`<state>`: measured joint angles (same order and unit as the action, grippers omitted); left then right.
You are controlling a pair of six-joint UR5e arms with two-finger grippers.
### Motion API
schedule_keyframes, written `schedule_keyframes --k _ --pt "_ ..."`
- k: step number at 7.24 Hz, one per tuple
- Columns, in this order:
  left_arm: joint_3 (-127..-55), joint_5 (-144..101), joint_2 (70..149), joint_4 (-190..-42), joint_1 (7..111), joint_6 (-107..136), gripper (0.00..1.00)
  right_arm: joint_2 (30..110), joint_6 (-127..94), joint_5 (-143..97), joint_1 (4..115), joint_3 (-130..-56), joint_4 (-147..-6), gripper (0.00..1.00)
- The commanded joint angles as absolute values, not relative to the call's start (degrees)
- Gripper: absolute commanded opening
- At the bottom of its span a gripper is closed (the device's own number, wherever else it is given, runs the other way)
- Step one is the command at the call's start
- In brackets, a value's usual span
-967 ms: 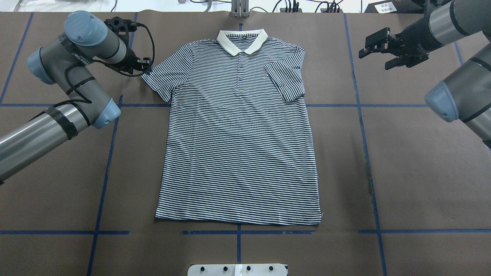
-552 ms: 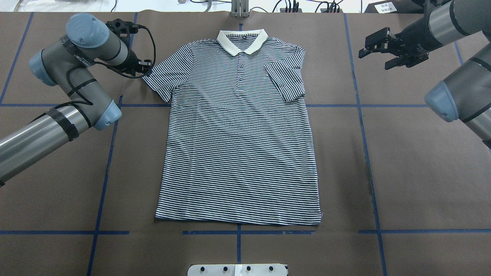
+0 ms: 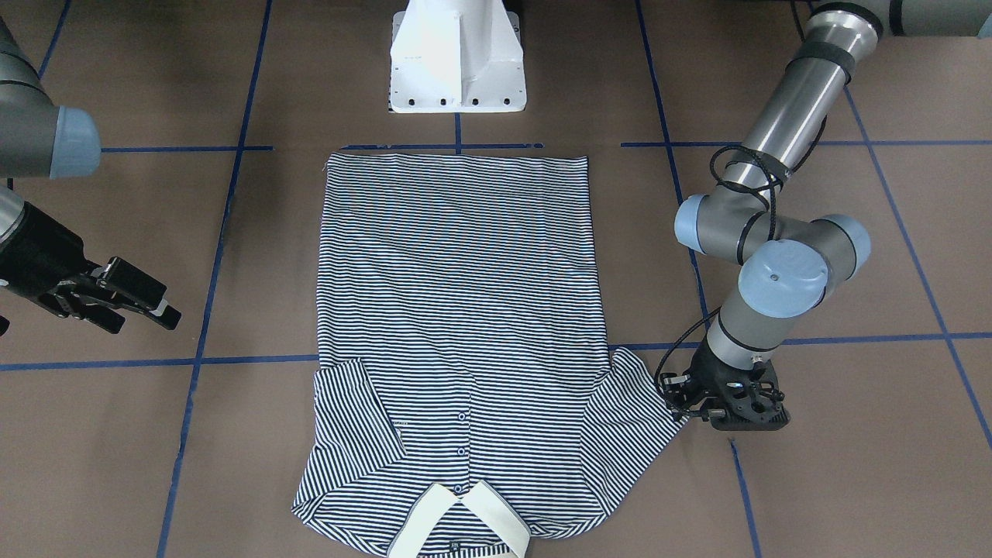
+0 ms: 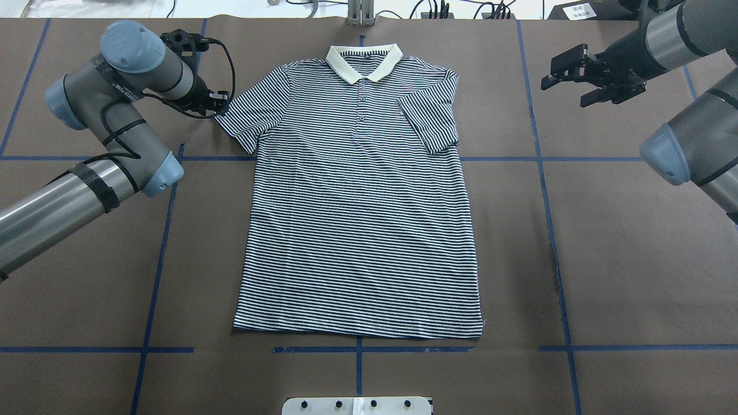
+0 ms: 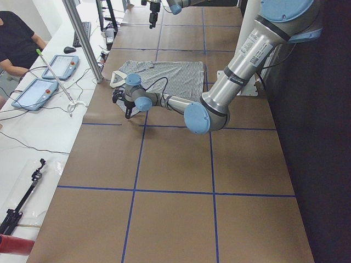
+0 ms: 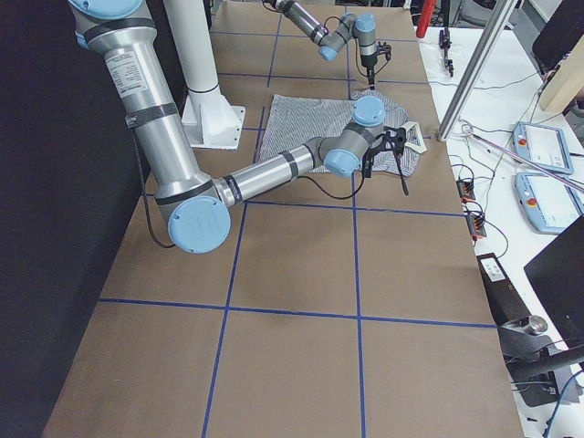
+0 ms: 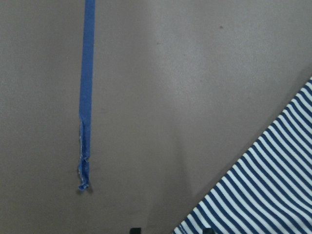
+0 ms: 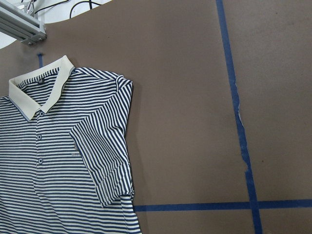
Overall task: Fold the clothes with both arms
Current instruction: 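Position the left gripper above the shoulder nearest it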
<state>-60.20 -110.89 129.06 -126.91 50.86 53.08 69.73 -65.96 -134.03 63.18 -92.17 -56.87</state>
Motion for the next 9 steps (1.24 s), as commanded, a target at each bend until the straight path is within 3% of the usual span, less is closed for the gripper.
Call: schedule_keyframes --k 1,3,4,5,7,9 --pt "-60.2 -110.8 129.0 -126.9 50.4 53.1 0.5 69.8 -65.9 -134.0 63.2 -92.2 -56.9 1.0" --pt "-60.0 -110.8 129.0 -126.9 50.2 53.1 0.44 69.9 -66.0 -134.0 63.2 -92.2 -56.9 1.0" --pt "-60.0 -110.9 129.0 -126.9 50.2 53.0 0.19 69.9 -65.9 -134.0 63.2 -92.3 -56.9 1.0" --pt "-60.1 -110.9 129.3 -126.8 50.3 53.0 0.0 70.0 -66.0 -134.1 63.2 -92.4 -56.9 1.0" --pt "-61.4 -111.6 130.2 -126.4 50.3 52.9 0.0 69.9 -66.0 -134.0 63.2 -92.3 -56.9 1.0" --pt "-67.4 -114.4 132.3 -121.1 50.4 54.2 0.0 69.8 -66.3 -134.0 63.2 -92.4 -56.9 1.0"
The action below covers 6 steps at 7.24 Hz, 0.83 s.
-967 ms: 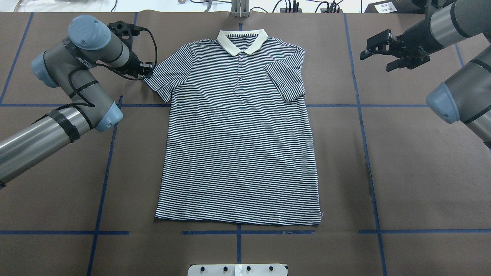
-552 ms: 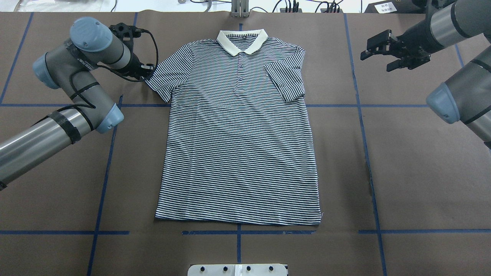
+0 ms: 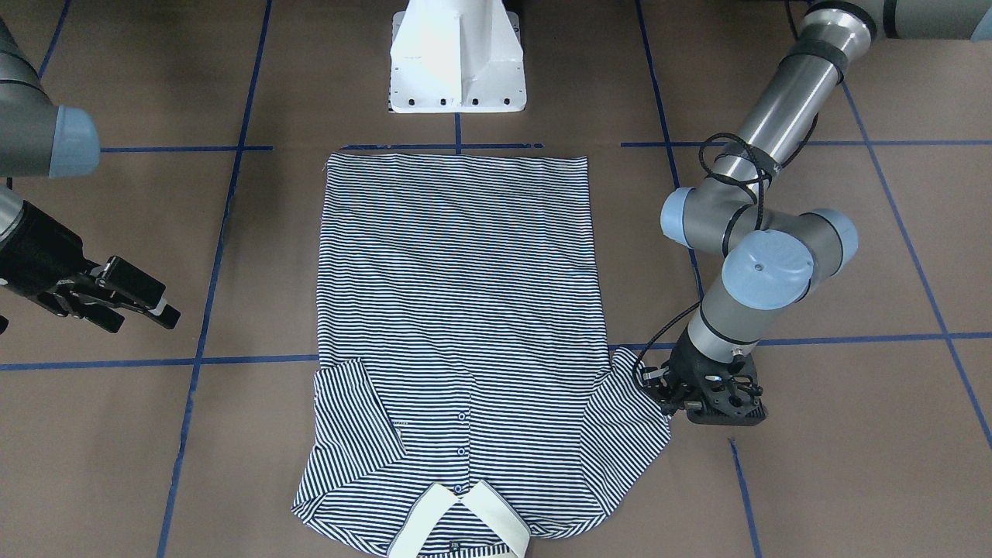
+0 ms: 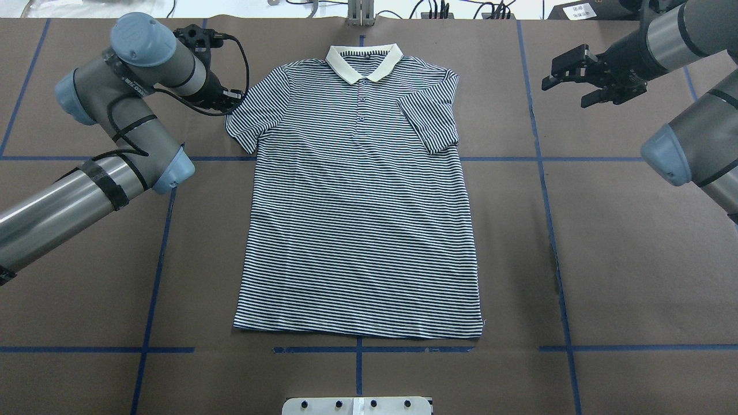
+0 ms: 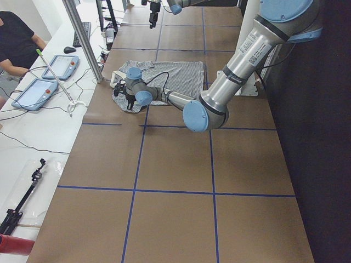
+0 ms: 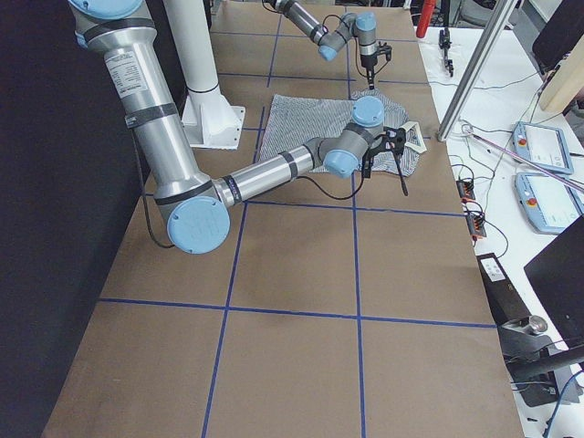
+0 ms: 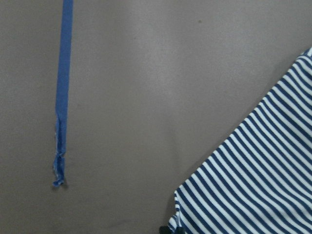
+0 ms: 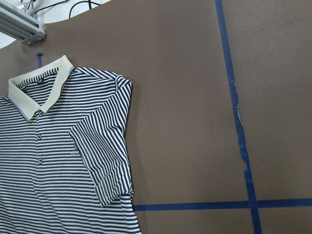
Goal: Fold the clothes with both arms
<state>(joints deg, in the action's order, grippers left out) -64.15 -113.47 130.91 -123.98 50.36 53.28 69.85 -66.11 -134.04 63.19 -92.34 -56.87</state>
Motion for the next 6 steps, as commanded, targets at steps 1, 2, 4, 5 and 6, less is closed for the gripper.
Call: schedule_keyframes --k 1,2,4,5,6 --pt "-67.2 -114.3 135.5 -120.7 50.0 59.4 0.0 69.8 -66.2 -134.0 63.2 -92.4 -56.9 1.0" --pt "-65.5 -114.2 137.4 -120.7 48.1 60.9 0.0 69.8 -66.1 -134.0 63.2 -92.4 -56.9 1.0" --pt "-61.2 -111.5 141.5 -121.0 45.5 64.1 0.0 69.6 -66.4 -134.0 63.2 -92.3 -56.9 1.0" --pt "-58.9 -109.9 143.1 -121.5 44.9 64.2 0.0 69.5 -66.5 -134.0 63.2 -92.4 -56.9 1.0" --pt "-58.5 -109.6 143.2 -121.7 44.9 64.2 0.0 69.4 -66.9 -134.0 63.2 -92.6 -56.9 1.0"
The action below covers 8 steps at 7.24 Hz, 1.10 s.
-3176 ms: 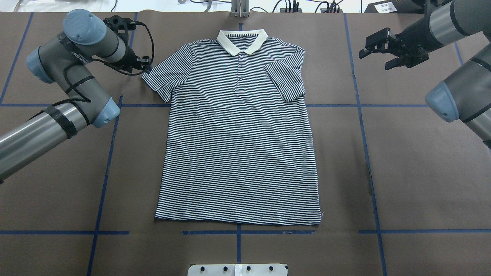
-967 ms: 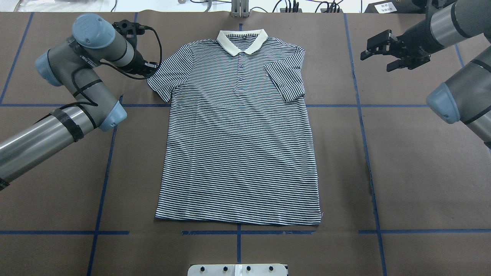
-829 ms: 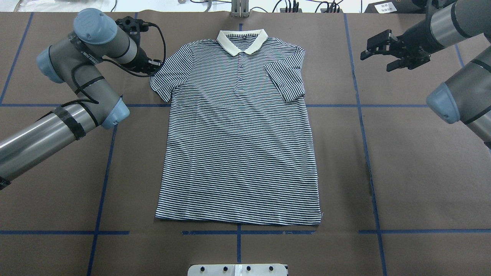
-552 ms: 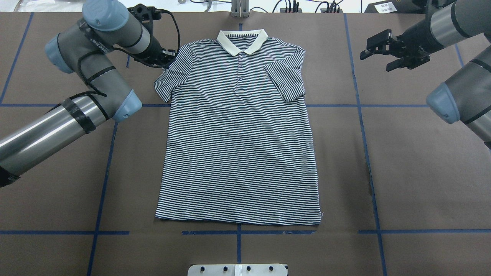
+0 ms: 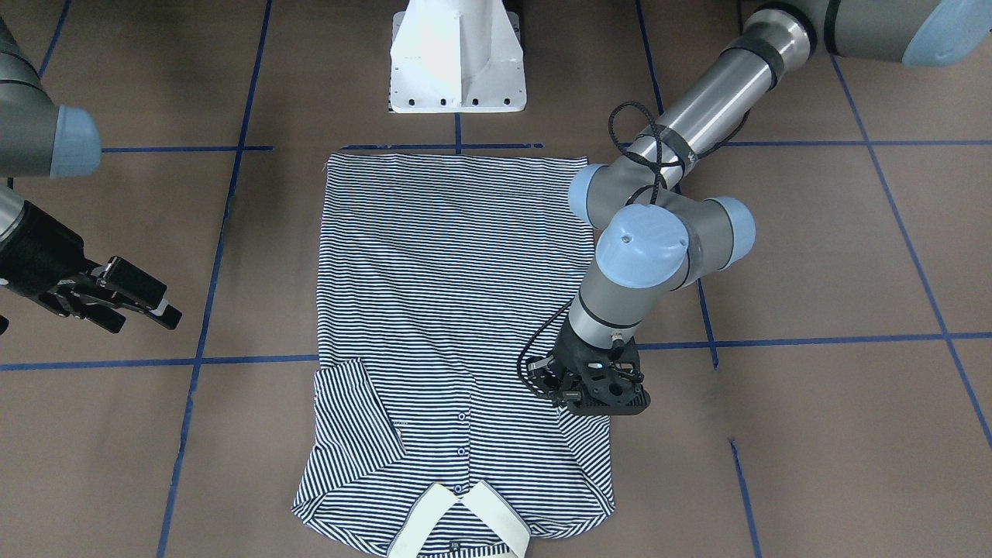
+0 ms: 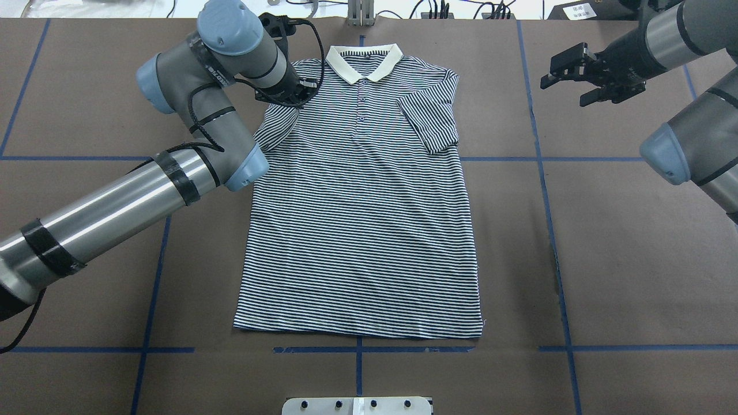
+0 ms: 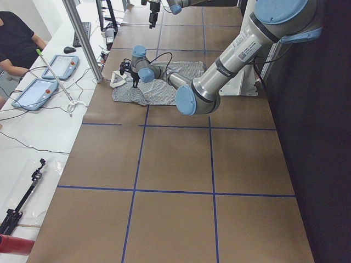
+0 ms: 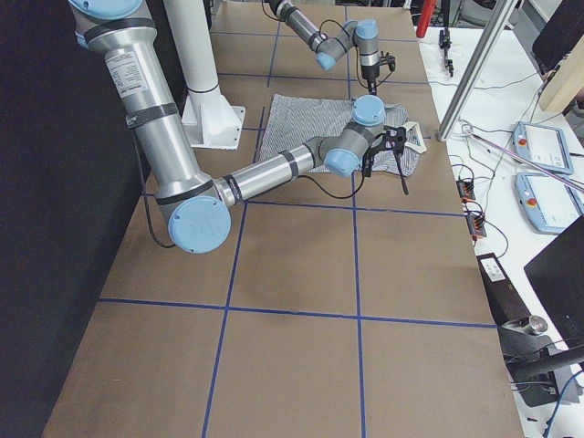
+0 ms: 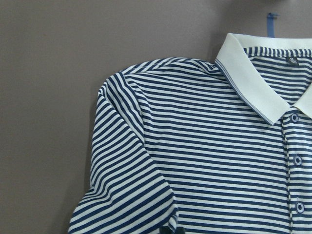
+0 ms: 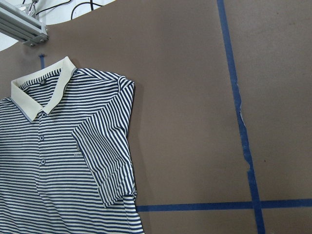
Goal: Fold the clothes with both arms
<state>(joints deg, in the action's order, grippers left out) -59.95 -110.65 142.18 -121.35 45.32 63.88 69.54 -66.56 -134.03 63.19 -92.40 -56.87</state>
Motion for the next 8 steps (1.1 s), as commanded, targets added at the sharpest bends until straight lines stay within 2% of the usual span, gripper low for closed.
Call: schedule_keyframes --k 1,4,5,6,7,8 --pt "-56.5 -109.5 143.9 -123.5 44.9 64.1 0.0 69.4 -66.9 -134.0 63.2 -92.7 -56.9 1.0" --pt "-52.5 -106.7 145.1 -127.4 44.9 64.1 0.0 69.4 -66.9 -134.1 63.2 -92.8 -56.9 1.0" --pt "-52.6 -106.7 145.1 -127.4 44.8 64.1 0.15 69.4 -66.9 -134.1 63.2 -92.8 -56.8 1.0" --pt "-53.6 -106.7 144.6 -127.4 44.7 64.2 0.55 69.4 -66.9 -134.1 63.2 -92.9 -56.8 1.0" --pt "-58.3 -107.0 143.2 -126.9 44.8 64.3 0.6 69.3 -67.0 -134.1 63.1 -92.9 -56.8 1.0" --pt "-66.8 -107.1 138.2 -126.7 44.3 64.4 0.66 69.3 -68.7 -133.9 62.4 -94.3 -56.8 1.0"
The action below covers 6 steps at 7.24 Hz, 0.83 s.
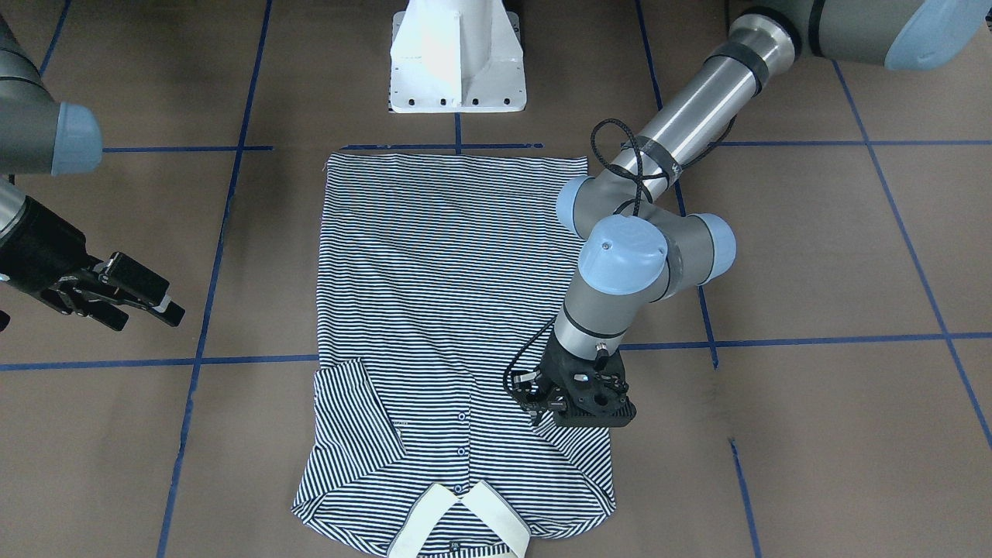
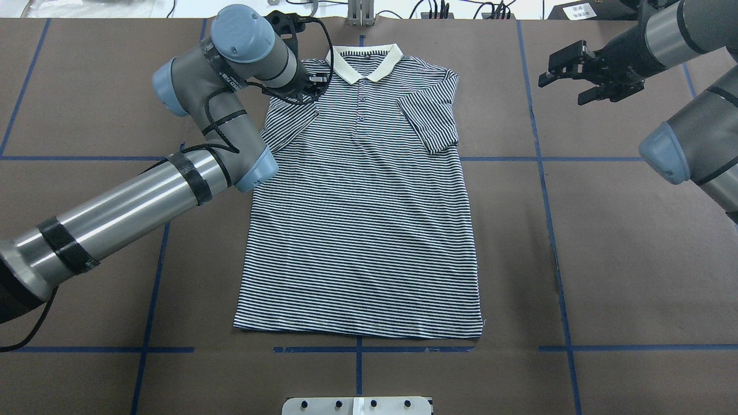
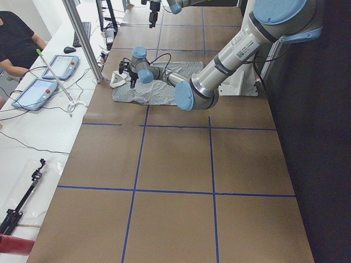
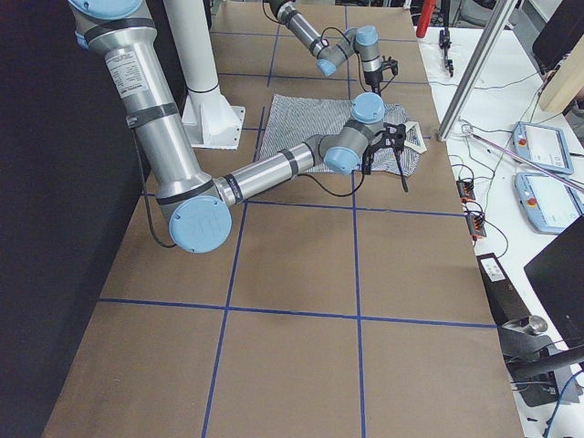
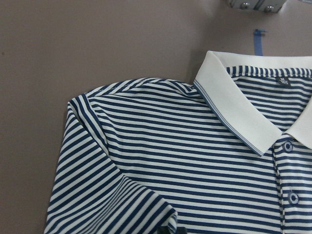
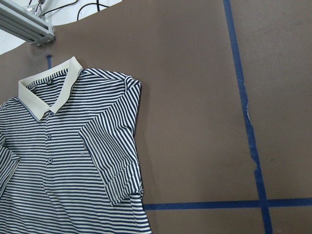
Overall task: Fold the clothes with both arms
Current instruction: 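Move the right gripper to the hem corner nearest the robot while the left gripper holds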
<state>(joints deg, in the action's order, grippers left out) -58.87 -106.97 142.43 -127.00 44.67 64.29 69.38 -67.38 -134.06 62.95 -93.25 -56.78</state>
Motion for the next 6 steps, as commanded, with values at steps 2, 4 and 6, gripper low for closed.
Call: schedule_keyframes --k 2,4,6 --pt "-86.7 -108.2 126.7 -126.4 41.2 65.2 0.68 69.6 -84.6 -121.6 50.8 -101.0 -57.3 1.0" --pt "-96.7 -117.7 117.4 -126.0 41.4 65.2 0.67 70.3 -98.8 -98.0 32.2 -105.7 -58.0 1.0" --pt "-96.9 -117.1 116.8 -126.2 41.4 65.4 0.69 70.8 -104.4 -82.9 19.0 -111.8 -72.7 1.0"
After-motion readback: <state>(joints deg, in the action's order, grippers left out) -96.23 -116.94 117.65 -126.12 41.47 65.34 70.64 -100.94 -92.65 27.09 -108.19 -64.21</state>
